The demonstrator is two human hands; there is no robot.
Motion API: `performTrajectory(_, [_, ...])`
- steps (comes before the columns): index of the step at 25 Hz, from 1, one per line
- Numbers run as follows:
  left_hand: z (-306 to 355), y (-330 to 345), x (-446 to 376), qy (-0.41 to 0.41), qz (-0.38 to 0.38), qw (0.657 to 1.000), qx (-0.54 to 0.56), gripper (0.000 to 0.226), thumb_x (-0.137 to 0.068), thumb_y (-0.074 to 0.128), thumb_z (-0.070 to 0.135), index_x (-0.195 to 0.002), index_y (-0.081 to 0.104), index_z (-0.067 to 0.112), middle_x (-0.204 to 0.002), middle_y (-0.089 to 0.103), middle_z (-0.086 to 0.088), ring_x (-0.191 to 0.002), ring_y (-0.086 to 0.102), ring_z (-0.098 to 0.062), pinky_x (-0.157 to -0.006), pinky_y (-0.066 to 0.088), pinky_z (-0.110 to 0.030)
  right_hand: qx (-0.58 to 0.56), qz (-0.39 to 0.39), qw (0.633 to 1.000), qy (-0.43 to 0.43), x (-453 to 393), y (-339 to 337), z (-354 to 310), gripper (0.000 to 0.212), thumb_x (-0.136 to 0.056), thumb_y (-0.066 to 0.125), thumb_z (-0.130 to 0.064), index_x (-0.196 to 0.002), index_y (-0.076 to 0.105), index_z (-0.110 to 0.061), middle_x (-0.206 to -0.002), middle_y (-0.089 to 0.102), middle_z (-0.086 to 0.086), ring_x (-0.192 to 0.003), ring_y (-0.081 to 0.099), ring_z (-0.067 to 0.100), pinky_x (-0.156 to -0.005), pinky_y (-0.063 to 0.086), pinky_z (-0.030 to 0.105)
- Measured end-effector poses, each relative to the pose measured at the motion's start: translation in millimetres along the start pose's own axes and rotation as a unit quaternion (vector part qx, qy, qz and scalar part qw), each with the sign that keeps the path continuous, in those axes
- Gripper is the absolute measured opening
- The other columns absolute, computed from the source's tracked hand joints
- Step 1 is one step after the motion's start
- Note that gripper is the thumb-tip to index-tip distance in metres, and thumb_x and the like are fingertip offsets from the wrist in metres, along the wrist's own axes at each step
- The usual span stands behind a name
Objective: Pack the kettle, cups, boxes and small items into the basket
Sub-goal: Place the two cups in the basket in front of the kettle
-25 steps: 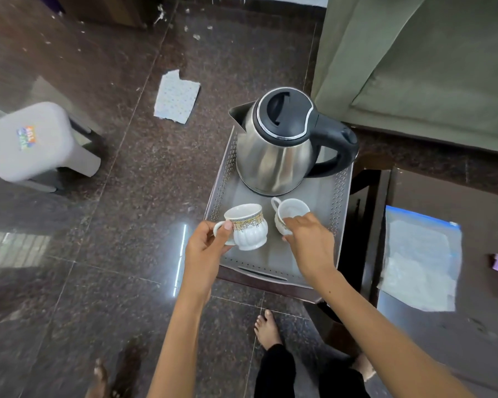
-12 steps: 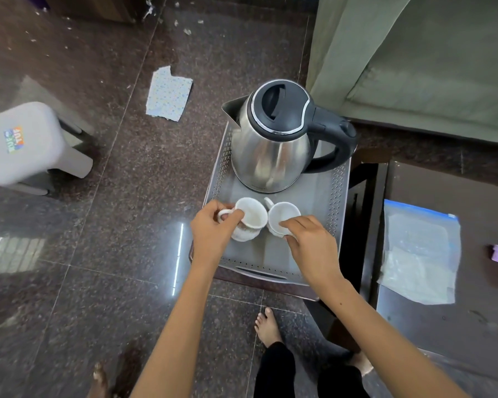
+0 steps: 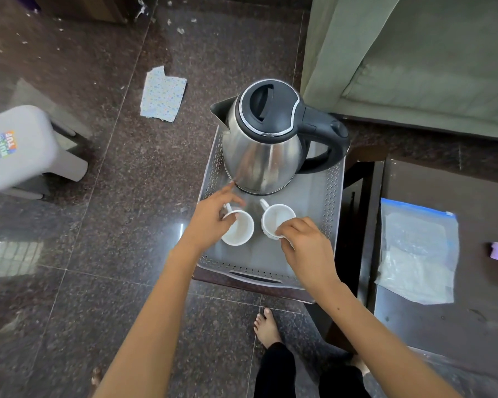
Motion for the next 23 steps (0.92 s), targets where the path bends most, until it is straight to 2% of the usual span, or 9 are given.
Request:
performTrajectory(2, [6,0,0,0.038,0.022,0.996,-0.075,0.040,-0.078,0.067,-0.003,-0.112,0.065,0.019,-0.141,0.049,-0.004,-0.100,0.063,-0.022,-0.073,0.039,-0.009,-0.005,0.005,1.000,0.000,0,0,0,0.023,-0.062,0.072,0.009,-0.078,0.068,-0.007,-0.082,0.069,0.000,-0.080,0.063,0.027,-0.038,0.051,0.037])
performTrajectory(3, [8,-2,0,0.038,0.045,0.994,-0.091,0.046,-0.077,0.067,-0.003,-0.117,0.063,0.019,-0.136,0.053,-0.005,-0.102,0.062,-0.025,-0.077,0.036,-0.007,-0.007,0.009,1.000,0.000,0,0,1,0.023,-0.063,0.072,0.010,-0.079,0.068,-0.007,-0.083,0.069,0.001,-0.080,0.063,0.027,-0.038,0.051,0.037])
performTrajectory(5, [11,-7,0,0.014,0.082,0.992,-0.096,0.057,-0.075,0.068,-0.005,-0.126,0.055,0.016,-0.131,0.056,-0.006,-0.112,0.057,-0.027,-0.085,0.032,-0.011,-0.015,0.013,1.000,0.002,1,1,2,0.024,-0.064,0.072,0.010,-0.080,0.069,-0.006,-0.085,0.070,0.002,-0.081,0.064,0.028,-0.039,0.052,0.038])
performTrajectory(8, [20,-7,16,0.003,0.121,0.990,-0.077,0.063,-0.076,0.064,-0.007,-0.134,0.047,0.013,-0.147,0.039,-0.008,-0.132,0.040,-0.020,-0.104,0.028,-0.019,-0.036,0.008,0.999,0.005,2,3,3,0.023,-0.066,0.071,0.009,-0.083,0.069,-0.007,-0.089,0.070,0.002,-0.085,0.063,0.028,-0.044,0.054,0.041])
performTrajectory(10, [25,-7,41,-0.020,0.212,0.975,-0.062,0.053,-0.078,0.065,-0.003,-0.128,0.052,0.011,-0.140,0.040,-0.012,-0.126,0.043,-0.022,-0.103,0.034,-0.029,-0.062,0.008,0.998,0.019,4,2,5,0.020,-0.070,0.073,0.002,-0.086,0.069,-0.009,-0.099,0.068,0.001,-0.095,0.060,0.023,-0.051,0.056,0.041])
performTrajectory(13, [21,-3,74,-0.100,0.318,0.942,-0.025,0.056,-0.074,0.077,0.011,-0.123,0.051,0.008,-0.124,0.046,-0.009,-0.108,0.048,-0.019,-0.091,0.037,-0.022,-0.112,0.044,0.989,0.082,8,-8,12,0.026,-0.074,0.074,-0.009,-0.097,0.064,-0.015,-0.118,0.055,0.000,-0.107,0.050,0.014,-0.064,0.054,0.030])
performTrajectory(16, [9,11,77,-0.143,0.292,0.946,0.008,0.078,-0.066,0.084,0.018,-0.131,0.044,0.008,-0.129,0.049,-0.008,-0.117,0.046,-0.019,-0.098,0.034,-0.023,-0.151,0.031,0.980,0.128,9,0,20,0.052,-0.074,0.073,-0.012,-0.122,0.054,-0.018,-0.137,0.045,0.001,-0.121,0.045,0.013,-0.084,0.048,0.027])
performTrajectory(19, [3,9,72,-0.127,0.298,0.946,0.010,0.076,-0.067,0.083,0.015,-0.132,0.045,0.011,-0.130,0.053,-0.005,-0.119,0.050,-0.021,-0.102,0.039,-0.032,-0.183,0.016,0.975,0.122,9,11,24,0.063,-0.074,0.073,-0.012,-0.133,0.049,-0.015,-0.142,0.047,0.001,-0.127,0.049,0.017,-0.099,0.045,0.030])
performTrajectory(23, [-5,1,68,-0.099,0.313,0.945,0.005,0.064,-0.074,0.079,0.021,-0.130,0.048,0.018,-0.126,0.056,0.002,-0.115,0.055,-0.019,-0.096,0.048,-0.041,-0.167,0.023,0.972,0.167,8,13,28,0.070,-0.071,0.078,-0.022,-0.133,0.046,-0.019,-0.127,0.054,0.002,-0.109,0.056,0.021,-0.077,0.055,0.039])
Point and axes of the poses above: each hand's wrist, its own x-axis away from the middle knuckle, its own y-axis out of the palm, z = x × y, the point moved 9 cm from there along -x, towards the middle knuckle
